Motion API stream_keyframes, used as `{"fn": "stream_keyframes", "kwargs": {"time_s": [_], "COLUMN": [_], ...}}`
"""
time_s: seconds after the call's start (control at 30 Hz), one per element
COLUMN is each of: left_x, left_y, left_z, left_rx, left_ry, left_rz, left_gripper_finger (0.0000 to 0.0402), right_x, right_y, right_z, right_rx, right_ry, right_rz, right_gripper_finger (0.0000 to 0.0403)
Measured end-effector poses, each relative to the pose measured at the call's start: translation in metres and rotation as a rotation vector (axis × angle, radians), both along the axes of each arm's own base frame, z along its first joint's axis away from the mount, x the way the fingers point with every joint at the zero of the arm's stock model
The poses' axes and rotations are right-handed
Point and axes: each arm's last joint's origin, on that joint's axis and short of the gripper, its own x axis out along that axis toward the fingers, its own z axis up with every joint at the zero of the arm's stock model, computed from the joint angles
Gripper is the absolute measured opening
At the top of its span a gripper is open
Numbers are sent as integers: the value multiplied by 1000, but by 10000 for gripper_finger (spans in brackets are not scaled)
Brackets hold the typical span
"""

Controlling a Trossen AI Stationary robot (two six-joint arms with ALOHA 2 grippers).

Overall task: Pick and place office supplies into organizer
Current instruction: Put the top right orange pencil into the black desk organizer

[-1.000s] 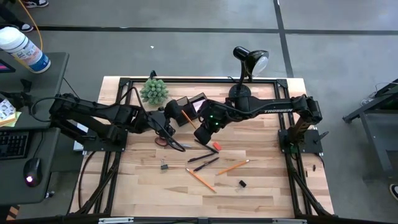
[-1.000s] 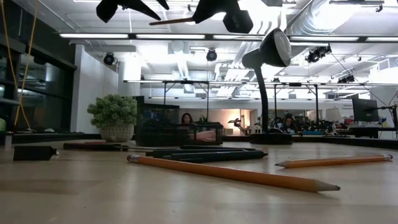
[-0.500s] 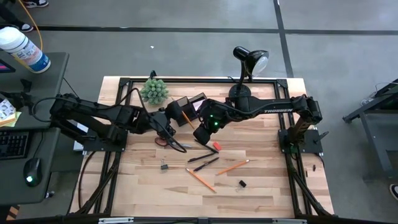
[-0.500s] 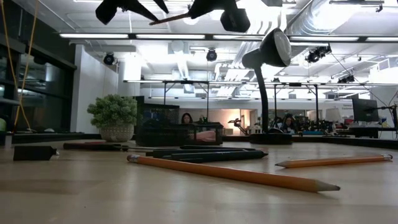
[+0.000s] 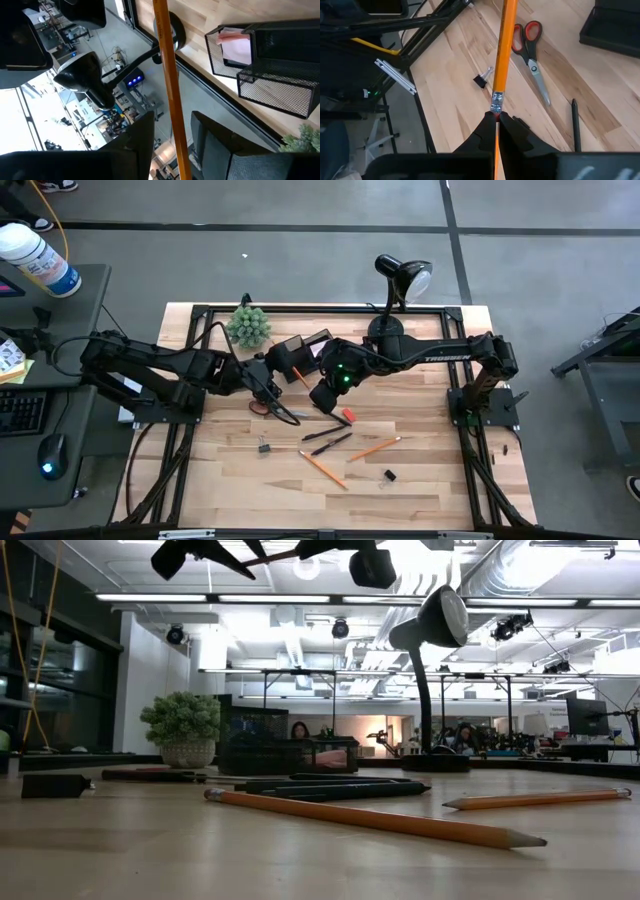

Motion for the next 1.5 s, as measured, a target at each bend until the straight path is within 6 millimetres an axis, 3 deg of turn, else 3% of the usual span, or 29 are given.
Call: {"fn": "stream_keyframes", "kwargs": {"time_s": [0.23, 0.53, 0.73, 0.87, 1.0, 1.27, 1.5], "left_x": [0, 0, -1, 0, -1, -4, -5], "left_y": [0, 0, 1, 1, 1, 1, 16], "left_z": [0, 2, 1, 1, 1, -3, -6], "left_rx": [0, 5, -3, -22, -46, -132, -275], "left_ry": [0, -24, -39, -64, -90, -137, -215], "left_rz": [0, 22, 55, 76, 100, 162, 265], "left_gripper_finger": [107, 10, 29, 11, 12, 5, 5], "right_x": [0, 0, 0, 1, 1, 0, -10], "right_y": [0, 0, 0, 0, -1, -6, -28], "right_z": [0, 0, 0, 0, 0, 4, 47], "right_rx": [0, 1, 3, -8, -47, -100, -247], "right_ry": [0, 1, -2, -4, -8, -27, -71], "right_rz": [0, 2, 6, 2, -21, -1, -49], "right_gripper_finger": [0, 0, 0, 5, 39, 160, 225]}}
